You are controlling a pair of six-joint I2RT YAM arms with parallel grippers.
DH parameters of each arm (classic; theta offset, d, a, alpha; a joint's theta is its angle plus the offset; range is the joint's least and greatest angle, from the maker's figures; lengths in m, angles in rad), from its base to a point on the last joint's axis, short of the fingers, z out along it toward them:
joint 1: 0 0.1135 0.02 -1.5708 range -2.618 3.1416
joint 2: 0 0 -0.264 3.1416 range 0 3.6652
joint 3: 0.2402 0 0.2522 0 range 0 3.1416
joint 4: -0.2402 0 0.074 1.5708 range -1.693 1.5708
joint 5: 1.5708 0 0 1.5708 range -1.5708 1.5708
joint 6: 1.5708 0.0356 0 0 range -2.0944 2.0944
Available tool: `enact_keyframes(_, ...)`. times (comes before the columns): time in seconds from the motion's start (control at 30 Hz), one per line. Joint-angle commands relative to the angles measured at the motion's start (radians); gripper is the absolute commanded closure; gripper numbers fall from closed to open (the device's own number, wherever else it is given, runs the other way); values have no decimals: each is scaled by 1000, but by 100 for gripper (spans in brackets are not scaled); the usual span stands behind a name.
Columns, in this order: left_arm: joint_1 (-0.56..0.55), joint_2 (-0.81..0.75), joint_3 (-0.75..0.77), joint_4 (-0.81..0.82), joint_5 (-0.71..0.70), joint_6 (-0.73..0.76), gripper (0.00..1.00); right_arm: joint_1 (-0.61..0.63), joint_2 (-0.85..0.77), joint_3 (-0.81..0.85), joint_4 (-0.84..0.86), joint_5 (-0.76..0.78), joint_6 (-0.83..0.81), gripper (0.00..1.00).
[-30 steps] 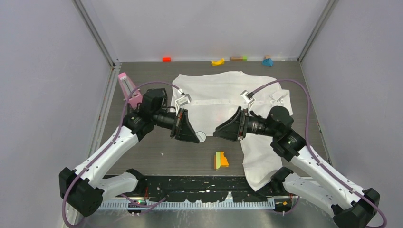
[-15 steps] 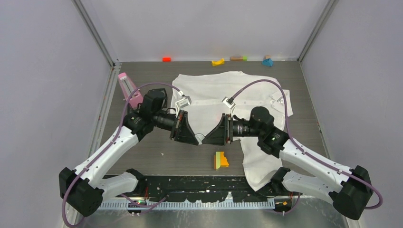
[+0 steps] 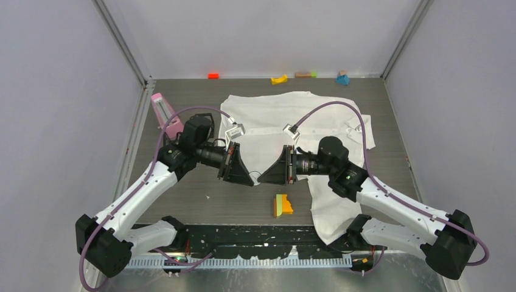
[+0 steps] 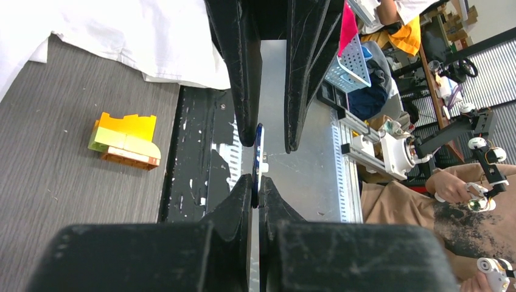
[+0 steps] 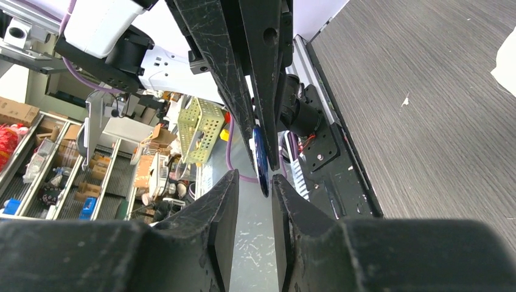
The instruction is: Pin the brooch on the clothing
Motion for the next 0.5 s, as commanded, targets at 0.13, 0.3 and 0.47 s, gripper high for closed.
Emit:
enact_keyframes(0.13, -2, -11, 24, -15, -4, 29, 100, 10, 15, 45, 33, 23, -27, 69)
enact_keyframes(0.3, -2, -10, 24, -15, -5, 29, 100, 15, 25, 43, 45, 24, -24, 71)
enact_keyframes(0.47, -2, -7, 23, -15, -3, 29, 100, 18, 35, 41, 55, 25, -19, 74)
